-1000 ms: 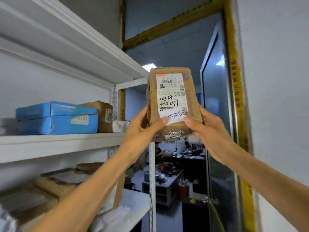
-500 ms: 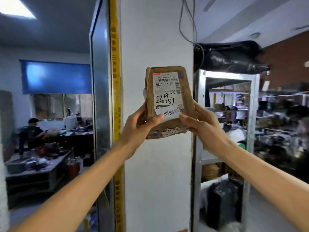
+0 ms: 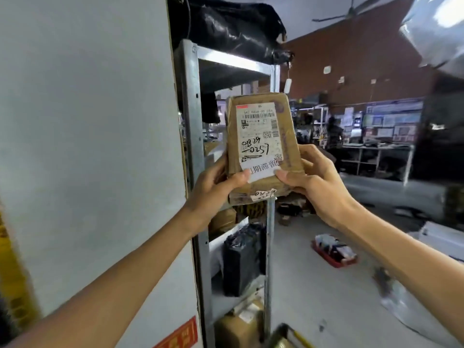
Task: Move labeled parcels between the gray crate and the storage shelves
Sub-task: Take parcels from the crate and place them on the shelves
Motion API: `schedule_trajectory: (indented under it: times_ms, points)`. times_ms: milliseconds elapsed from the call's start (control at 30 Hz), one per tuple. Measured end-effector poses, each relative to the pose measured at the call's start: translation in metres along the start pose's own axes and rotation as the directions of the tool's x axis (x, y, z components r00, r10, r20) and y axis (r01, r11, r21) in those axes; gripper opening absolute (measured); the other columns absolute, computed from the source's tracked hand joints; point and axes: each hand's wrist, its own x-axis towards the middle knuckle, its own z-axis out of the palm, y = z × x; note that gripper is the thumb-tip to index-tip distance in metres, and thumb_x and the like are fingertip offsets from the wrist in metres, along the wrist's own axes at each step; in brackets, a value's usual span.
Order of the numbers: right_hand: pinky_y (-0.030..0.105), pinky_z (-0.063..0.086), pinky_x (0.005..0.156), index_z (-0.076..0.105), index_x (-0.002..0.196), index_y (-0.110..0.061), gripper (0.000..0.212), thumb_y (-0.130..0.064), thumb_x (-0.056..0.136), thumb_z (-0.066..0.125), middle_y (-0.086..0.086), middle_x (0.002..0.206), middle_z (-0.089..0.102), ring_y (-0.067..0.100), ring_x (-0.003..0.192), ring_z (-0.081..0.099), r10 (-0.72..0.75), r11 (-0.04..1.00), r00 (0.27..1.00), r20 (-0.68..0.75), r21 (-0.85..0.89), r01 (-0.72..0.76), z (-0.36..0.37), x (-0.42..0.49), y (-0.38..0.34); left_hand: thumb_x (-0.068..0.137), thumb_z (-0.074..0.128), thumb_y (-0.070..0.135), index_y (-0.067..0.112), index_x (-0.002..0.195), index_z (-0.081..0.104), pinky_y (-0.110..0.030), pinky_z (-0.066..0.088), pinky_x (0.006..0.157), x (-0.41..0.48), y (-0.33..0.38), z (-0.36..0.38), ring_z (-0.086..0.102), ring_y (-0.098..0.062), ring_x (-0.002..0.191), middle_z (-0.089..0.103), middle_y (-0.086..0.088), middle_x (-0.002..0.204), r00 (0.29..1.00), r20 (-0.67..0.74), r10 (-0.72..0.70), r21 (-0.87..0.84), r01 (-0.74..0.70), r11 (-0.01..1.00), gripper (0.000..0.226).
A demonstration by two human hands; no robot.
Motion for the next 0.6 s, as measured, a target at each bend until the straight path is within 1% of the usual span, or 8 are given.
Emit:
schedule_trajectory:
  times_ms: [67,100,167,233,300,433,533,600]
  points:
    - [0.035,0.058,0.068,0.053,0.111,-0.009,0.035,0.001,0.083,0.069,0.008,0.111,0.071,0.026,0.098,0.070,0.035,0.998,0.999,-0.038,-0.049,-0.037,-0.019,-0.001,0.022,0.093,0.060,0.017,0.040,0.124,0.056,-0.012,0.051,0.078,0.012,-0.028,0.017,0.063,0.008,0.100,0.068,0.023,0.110,0.999,0.036,-0.030,-0.052,0.031,0.998,0.040]
    - [0.038,0.059,0.071,0.052,0.110,-0.009,0.034,0.002,0.082,0.070,0.008,0.110,0.071,0.026,0.099,0.070,0.058,0.996,0.997,-0.059,-0.071,-0.062,-0.028,-0.001,0.033,0.092,0.061,0.014,0.042,0.119,0.058,-0.016,0.052,0.082,0.018,-0.042,0.026,0.064,0.005,0.101,0.069,0.021,0.109,0.997,0.058,-0.051,-0.079,0.055,0.995,0.039]
    - [0.045,0.059,0.077,0.049,0.108,-0.006,0.036,0.005,0.081,0.070,0.010,0.109,0.072,0.028,0.098,0.070,0.120,0.988,0.986,-0.119,-0.087,-0.131,-0.045,-0.004,0.055,0.089,0.065,0.015,0.042,0.115,0.061,-0.031,0.051,0.096,0.028,-0.069,0.042,0.064,-0.007,0.109,0.070,0.014,0.115,0.988,0.116,-0.106,-0.124,0.120,0.985,0.037]
    - [0.045,0.059,0.078,0.048,0.108,-0.002,0.037,0.009,0.079,0.068,0.012,0.108,0.072,0.029,0.097,0.070,0.169,0.979,0.969,-0.180,-0.086,-0.186,-0.060,-0.007,0.078,0.081,0.068,0.022,0.045,0.111,0.065,-0.042,0.045,0.104,0.037,-0.096,0.058,0.062,-0.015,0.115,0.068,0.010,0.120,0.974,0.174,-0.148,-0.169,0.177,0.969,0.038]
    - [0.043,0.060,0.075,0.048,0.108,-0.001,0.037,0.011,0.079,0.067,0.010,0.107,0.073,0.028,0.098,0.070,0.207,0.969,0.953,-0.221,-0.085,-0.230,-0.074,-0.010,0.102,0.077,0.067,0.023,0.044,0.109,0.066,-0.043,0.043,0.107,0.045,-0.125,0.074,0.061,-0.016,0.117,0.068,0.008,0.122,0.963,0.209,-0.170,-0.208,0.213,0.955,0.038]
    - [0.049,0.059,0.075,0.048,0.107,0.002,0.039,0.013,0.076,0.068,0.013,0.105,0.072,0.030,0.095,0.071,0.290,0.939,0.905,-0.311,-0.093,-0.332,-0.095,-0.016,0.164,0.078,0.068,0.020,0.032,0.119,0.062,-0.043,0.041,0.108,0.058,-0.205,0.101,0.060,-0.016,0.120,0.066,0.004,0.125,0.933,0.297,-0.205,-0.247,0.282,0.927,0.043]
    - [0.046,0.060,0.071,0.048,0.098,-0.005,0.038,0.012,0.073,0.071,0.017,0.104,0.071,0.031,0.094,0.070,0.355,0.908,0.846,-0.398,-0.069,-0.413,-0.105,-0.023,0.221,0.077,0.072,0.022,0.027,0.127,0.061,-0.045,0.039,0.110,0.062,-0.274,0.117,0.058,-0.018,0.121,0.065,0.003,0.127,0.899,0.356,-0.255,-0.234,0.350,0.907,0.051]
    - [0.043,0.059,0.069,0.049,0.094,-0.010,0.042,0.003,0.064,0.075,0.018,0.104,0.070,0.031,0.093,0.070,0.394,0.883,0.802,-0.448,-0.059,-0.466,-0.109,-0.028,0.264,0.076,0.072,0.024,0.028,0.128,0.060,-0.045,0.039,0.110,0.064,-0.322,0.128,0.058,-0.018,0.122,0.065,0.003,0.128,0.865,0.402,-0.301,-0.218,0.410,0.886,0.053]
